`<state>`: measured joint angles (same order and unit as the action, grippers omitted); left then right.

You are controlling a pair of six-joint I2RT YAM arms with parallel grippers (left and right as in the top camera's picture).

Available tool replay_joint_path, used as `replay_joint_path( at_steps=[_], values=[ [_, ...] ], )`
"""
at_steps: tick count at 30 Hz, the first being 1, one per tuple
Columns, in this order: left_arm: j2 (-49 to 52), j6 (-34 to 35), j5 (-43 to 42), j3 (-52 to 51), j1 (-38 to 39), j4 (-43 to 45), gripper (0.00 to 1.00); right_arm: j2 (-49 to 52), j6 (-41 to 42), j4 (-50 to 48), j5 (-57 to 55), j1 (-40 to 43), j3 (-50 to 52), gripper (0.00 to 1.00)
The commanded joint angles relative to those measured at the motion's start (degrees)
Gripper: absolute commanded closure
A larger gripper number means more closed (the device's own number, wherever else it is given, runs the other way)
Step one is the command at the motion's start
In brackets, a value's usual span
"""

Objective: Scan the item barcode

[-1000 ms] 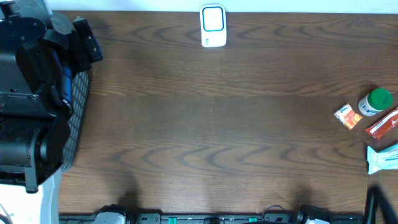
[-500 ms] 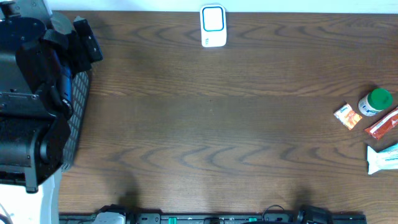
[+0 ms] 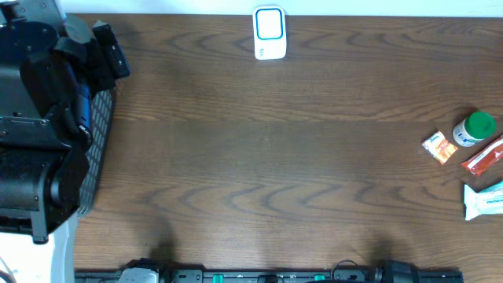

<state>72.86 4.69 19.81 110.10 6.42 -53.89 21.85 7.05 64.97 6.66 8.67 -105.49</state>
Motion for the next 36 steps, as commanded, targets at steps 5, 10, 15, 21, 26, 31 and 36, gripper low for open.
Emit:
replay_joint_path(
  at_steps=[5,10,15,21,26,31,36],
  values=[
    [-0.20,0.48,0.20,-0.17,-0.24,-0.09,0.02,-10.73,-0.48,-19.17,4.61,-1.07,28.00,0.01],
    [-0.20,0.48,0.20,-0.17,-0.24,-0.09,0.02,-14.97,-0.48,-32.52,7.21,-3.76,43.89,0.01],
    [-0.20,0.50,0.17,-0.17,-0.24,-0.09,0.02,-16.44,-0.48,-40.41,7.43,-5.40,55.95,0.01],
    [-0.20,0.50,0.20,-0.17,-0.24,-0.09,0.02,-19.82,-0.50,-53.02,7.41,-5.90,69.85,0.01],
    [-0.20,0.50,0.20,-0.17,-0.24,-0.09,0.02,-21.49,-0.66,-60.72,7.43,-7.45,77.55,0.01],
    [-0.20,0.48,0.20,-0.17,-0.24,-0.09,0.02,-21.49,-7.74,-64.70,7.50,-11.72,82.16,0.01],
    [-0.20,0.48,0.20,-0.17,-0.24,-0.09,0.02,-21.51,-13.38,-65.64,7.48,-13.94,86.05,0.01]
  ],
)
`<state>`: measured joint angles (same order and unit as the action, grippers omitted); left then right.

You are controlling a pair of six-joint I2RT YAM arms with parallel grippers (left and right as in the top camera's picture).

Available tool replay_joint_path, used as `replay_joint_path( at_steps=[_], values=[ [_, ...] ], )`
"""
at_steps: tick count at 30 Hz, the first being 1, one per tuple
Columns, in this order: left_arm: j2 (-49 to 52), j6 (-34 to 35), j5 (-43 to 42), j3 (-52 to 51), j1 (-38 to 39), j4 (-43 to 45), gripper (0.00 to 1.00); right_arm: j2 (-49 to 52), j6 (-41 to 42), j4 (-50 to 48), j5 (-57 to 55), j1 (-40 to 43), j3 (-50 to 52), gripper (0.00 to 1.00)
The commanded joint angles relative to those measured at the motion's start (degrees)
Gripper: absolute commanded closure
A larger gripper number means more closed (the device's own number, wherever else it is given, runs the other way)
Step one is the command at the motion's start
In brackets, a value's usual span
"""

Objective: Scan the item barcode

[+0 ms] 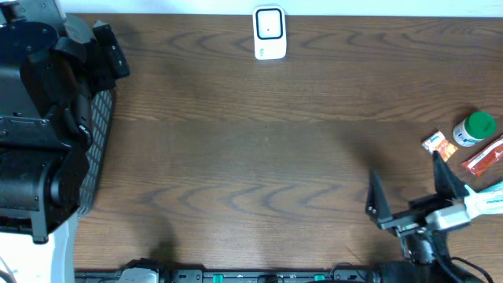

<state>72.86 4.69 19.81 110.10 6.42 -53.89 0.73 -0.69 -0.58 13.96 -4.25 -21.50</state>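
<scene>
The white barcode scanner (269,33) stands at the far edge of the table, in the middle. The items lie at the right edge: a green-capped white bottle (474,128), a small orange and white packet (439,146), a red sachet (484,156) and a white and teal pack (489,198). My right gripper (403,167) reaches in from the near right, open and holding nothing. Its right finger tip lies just below the orange packet, and its body covers part of the white pack. My left gripper is out of view.
A large black device with a mesh panel (47,134) fills the left side of the view. A black rail (259,276) runs along the near edge of the wooden table (251,157).
My right gripper was out of view and now stands open over the near right of the table, next to the items. The items and the scanner have not moved.
</scene>
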Motion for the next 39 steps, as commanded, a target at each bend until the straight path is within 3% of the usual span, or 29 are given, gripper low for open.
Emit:
replay_joint_path(
  at_steps=[1,19,29,39],
  values=[
    [-0.20,0.48,0.20,-0.17,-0.24,-0.09,0.02,-0.39,-5.90,-0.11,0.17,-1.09,2.93,0.01],
    [-0.20,0.48,0.20,-0.17,-0.24,-0.09,0.02,-0.46,-7.10,-5.22,-0.13,-1.09,20.85,0.01],
    [-0.20,0.48,0.20,-0.17,-0.24,-0.09,0.02,-0.46,-7.08,3.78,-0.98,-1.09,21.18,0.01],
    [-0.20,0.48,0.20,-0.17,-0.24,-0.09,0.02,-0.44,-6.67,3.80,-0.98,-1.07,21.18,0.01]
  ],
)
